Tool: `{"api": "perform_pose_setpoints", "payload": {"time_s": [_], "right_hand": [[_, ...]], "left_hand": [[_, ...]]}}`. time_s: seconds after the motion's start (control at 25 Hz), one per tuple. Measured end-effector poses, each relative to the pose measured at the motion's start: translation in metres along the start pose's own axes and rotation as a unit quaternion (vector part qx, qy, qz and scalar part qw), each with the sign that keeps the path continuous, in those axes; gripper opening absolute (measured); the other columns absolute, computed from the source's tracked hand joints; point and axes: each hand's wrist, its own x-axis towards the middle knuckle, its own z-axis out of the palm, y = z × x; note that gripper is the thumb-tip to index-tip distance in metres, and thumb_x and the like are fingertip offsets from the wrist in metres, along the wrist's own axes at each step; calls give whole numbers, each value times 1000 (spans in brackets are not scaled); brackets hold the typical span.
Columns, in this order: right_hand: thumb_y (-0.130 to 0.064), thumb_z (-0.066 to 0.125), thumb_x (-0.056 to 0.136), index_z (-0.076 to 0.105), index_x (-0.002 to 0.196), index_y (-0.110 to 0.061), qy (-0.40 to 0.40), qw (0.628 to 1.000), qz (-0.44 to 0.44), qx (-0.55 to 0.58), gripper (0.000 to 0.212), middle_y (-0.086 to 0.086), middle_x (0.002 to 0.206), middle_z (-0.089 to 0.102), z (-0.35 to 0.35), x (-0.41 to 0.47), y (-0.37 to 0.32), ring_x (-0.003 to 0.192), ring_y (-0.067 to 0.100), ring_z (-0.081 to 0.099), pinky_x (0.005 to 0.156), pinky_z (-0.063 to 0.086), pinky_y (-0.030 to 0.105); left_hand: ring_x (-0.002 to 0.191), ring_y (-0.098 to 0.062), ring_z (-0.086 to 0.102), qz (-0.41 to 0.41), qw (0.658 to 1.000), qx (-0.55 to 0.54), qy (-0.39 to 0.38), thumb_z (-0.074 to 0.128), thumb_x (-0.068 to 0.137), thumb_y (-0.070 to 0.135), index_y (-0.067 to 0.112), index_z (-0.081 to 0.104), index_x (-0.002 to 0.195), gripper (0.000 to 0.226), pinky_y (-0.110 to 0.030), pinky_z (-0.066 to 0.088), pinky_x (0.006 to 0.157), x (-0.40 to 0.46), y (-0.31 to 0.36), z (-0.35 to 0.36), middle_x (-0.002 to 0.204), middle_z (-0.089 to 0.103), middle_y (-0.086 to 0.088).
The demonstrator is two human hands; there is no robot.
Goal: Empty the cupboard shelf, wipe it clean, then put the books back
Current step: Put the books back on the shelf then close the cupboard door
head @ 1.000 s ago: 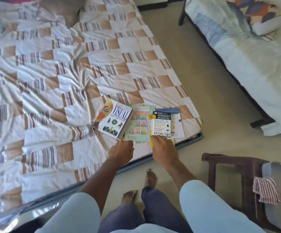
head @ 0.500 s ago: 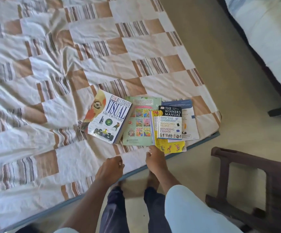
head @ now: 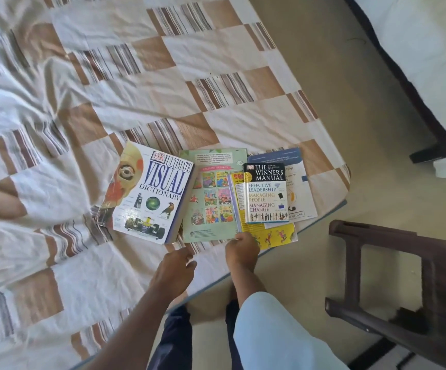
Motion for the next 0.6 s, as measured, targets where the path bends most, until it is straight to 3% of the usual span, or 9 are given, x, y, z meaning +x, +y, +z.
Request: {"api": "perform_pose_setpoints", "payload": {"time_s": [0.08, 0.16, 0.24, 0.32, 0.4, 0.48, 0.6], "right_hand": [[-17, 65, 89, 65, 113, -15, 81, 996, 8, -27, 24, 10, 119, 62, -15, 11, 6, 113, 35, 59, 90, 53, 47], [-22, 75, 84, 58, 124, -14, 126, 988, 86, 8, 44, 15, 127, 54, -24, 28, 15, 116, 42, 54, 90, 50, 53], [-19, 83, 78, 45, 136, -12, 118, 972, 153, 134, 69, 21, 132, 52, -30, 44, 22, 116, 46, 56, 93, 53, 55], [-13, 84, 77, 37, 140, -12, 105, 947, 185, 242, 79, 23, 130, 58, -35, 56, 28, 113, 45, 61, 94, 54, 51], [-9, 81, 80, 35, 139, -9, 100, 927, 219, 287, 74, 23, 126, 60, -38, 64, 31, 110, 44, 62, 92, 54, 49], [-11, 80, 81, 42, 134, -7, 87, 912, 252, 313, 65, 20, 119, 63, -37, 73, 36, 104, 42, 65, 90, 57, 50], [-16, 81, 80, 62, 119, -10, 68, 869, 274, 407, 44, 10, 102, 71, -39, 83, 39, 85, 31, 70, 71, 59, 42]], "left_hand": [[114, -32, 59, -40, 995, -87, 12, 59, 96, 24, 18, 60, 128, 33, -35, 50, 93, 14, 6, 6, 131, 59, -9], [107, -30, 60, -96, 971, -218, 25, 62, 94, 19, 17, 53, 135, 42, -33, 49, 84, 33, 11, 15, 131, 58, -11], [86, -23, 59, -159, 908, -385, 48, 66, 91, 11, 12, 57, 129, 39, -31, 51, 70, 54, 18, 25, 119, 61, -18], [91, -23, 63, -228, 829, -505, 83, 68, 86, 6, 9, 59, 125, 39, -30, 56, 61, 71, 23, 35, 118, 61, -14], [100, -32, 65, -267, 777, -559, 109, 69, 84, 4, 7, 60, 120, 37, -30, 59, 59, 82, 28, 41, 118, 62, -14], [99, -33, 65, -280, 780, -547, 117, 76, 81, 14, 7, 61, 116, 39, -33, 59, 61, 87, 35, 42, 114, 64, -15], [104, -32, 60, -274, 871, -395, 96, 83, 66, 53, 12, 54, 117, 71, -46, 57, 87, 85, 41, 38, 110, 64, -10]]}}
